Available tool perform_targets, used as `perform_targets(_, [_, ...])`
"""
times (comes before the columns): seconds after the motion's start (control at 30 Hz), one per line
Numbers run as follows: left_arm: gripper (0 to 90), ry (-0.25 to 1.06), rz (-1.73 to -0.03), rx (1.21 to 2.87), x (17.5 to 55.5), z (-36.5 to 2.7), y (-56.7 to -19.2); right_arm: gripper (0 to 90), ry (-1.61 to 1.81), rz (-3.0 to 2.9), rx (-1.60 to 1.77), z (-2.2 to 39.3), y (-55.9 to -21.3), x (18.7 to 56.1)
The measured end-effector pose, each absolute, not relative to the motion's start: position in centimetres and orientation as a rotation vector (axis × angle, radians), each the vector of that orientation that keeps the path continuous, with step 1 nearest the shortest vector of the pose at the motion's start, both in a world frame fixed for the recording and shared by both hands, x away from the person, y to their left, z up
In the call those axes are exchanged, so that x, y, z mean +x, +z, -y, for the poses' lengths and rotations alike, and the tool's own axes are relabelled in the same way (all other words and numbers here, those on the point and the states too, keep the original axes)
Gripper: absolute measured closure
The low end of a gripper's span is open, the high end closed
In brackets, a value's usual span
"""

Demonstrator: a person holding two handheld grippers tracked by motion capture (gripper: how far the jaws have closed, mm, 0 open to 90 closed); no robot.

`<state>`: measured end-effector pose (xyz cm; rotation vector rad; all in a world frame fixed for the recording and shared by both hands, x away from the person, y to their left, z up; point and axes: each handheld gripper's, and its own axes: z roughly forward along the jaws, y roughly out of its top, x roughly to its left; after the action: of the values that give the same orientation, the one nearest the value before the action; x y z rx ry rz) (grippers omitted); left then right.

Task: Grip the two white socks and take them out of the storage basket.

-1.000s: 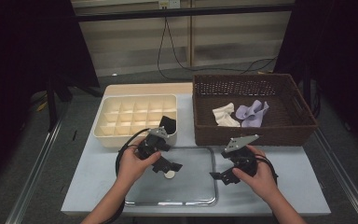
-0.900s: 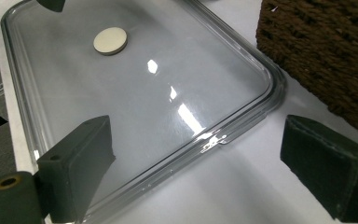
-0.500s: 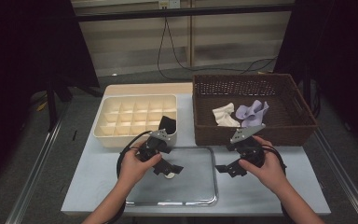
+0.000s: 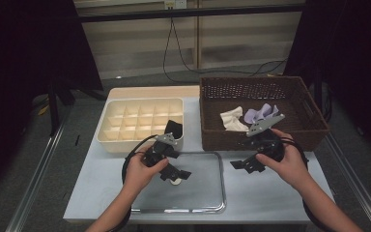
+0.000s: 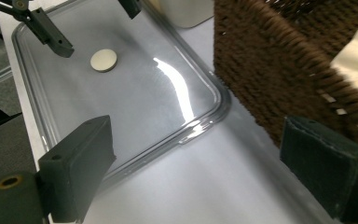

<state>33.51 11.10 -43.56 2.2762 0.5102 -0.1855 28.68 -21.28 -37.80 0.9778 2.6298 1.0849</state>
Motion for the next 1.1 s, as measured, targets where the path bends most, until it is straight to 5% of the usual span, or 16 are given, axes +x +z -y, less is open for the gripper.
perform_targets(1.1, [3.9, -0.192, -0.489, 2.293, 33.3, -10.8, -43.6, 8.9, 1.041, -2.537, 1.119, 23.3, -34.8, 37.9])
